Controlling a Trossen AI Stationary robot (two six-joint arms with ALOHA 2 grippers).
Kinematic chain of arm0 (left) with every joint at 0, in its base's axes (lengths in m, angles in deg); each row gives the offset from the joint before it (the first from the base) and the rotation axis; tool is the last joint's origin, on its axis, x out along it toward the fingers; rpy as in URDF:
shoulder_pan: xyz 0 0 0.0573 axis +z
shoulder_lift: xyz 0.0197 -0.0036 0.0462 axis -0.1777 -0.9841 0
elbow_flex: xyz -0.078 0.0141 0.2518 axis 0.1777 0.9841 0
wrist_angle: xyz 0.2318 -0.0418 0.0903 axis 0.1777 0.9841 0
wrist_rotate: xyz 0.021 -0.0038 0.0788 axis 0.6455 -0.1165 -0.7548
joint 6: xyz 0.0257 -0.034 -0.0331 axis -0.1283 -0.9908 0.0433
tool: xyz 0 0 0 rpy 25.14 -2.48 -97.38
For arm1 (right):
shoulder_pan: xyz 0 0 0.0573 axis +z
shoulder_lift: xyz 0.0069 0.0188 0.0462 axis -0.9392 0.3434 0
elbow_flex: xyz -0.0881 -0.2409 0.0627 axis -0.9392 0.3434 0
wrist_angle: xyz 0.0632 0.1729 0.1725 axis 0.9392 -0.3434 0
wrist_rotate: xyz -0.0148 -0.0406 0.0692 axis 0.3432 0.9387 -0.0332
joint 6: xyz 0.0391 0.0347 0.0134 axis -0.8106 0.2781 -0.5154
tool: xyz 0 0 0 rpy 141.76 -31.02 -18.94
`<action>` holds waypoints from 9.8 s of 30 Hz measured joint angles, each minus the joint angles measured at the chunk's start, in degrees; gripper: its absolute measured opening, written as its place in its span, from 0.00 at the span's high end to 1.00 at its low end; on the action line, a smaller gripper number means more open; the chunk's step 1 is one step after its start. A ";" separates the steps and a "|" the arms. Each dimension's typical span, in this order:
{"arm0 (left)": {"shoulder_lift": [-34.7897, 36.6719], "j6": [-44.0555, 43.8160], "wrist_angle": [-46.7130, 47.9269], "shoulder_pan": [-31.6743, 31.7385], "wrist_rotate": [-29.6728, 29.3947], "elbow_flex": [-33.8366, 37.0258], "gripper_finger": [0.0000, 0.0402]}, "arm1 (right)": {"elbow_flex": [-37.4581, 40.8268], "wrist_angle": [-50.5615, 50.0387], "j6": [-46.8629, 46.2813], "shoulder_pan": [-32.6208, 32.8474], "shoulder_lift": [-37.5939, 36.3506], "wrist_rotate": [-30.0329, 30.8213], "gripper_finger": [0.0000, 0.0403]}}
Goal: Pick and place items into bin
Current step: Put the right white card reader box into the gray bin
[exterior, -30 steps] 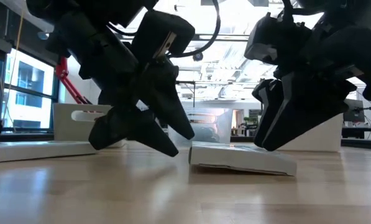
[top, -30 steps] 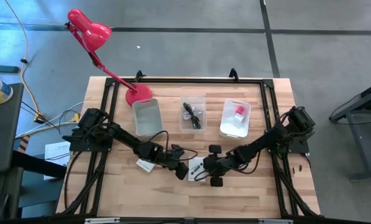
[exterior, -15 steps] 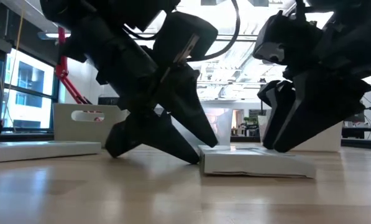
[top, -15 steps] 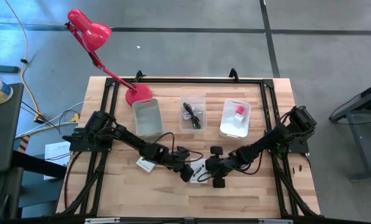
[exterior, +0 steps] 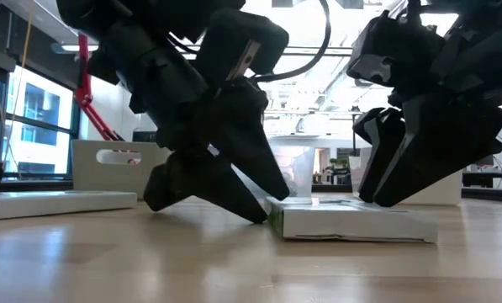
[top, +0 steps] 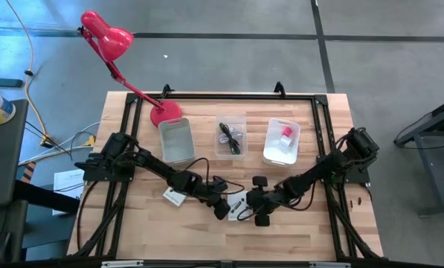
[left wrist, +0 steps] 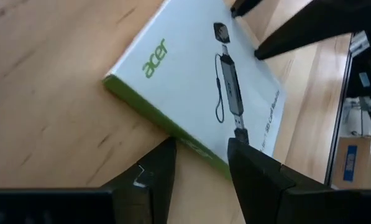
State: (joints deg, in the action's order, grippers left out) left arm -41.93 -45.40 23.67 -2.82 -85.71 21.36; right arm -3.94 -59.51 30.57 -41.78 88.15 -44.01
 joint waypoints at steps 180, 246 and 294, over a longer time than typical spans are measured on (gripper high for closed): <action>1.01 -0.05 -9.52 -0.05 -7.45 0.04 0.88 | 0.11 0.25 6.55 0.90 -4.74 4.28 0.65; 16.26 41.92 -7.35 -0.03 -14.16 0.42 0.92 | 0.15 -35.84 -25.23 12.53 -19.39 24.15 0.65; 48.19 23.51 63.35 -0.03 -51.92 0.38 0.93 | 0.13 -32.14 -24.14 12.51 -19.39 25.33 0.65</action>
State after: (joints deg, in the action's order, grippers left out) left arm 6.26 -21.89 87.02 -2.85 -137.63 21.74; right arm -3.81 -91.65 6.43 -29.27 68.76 -18.69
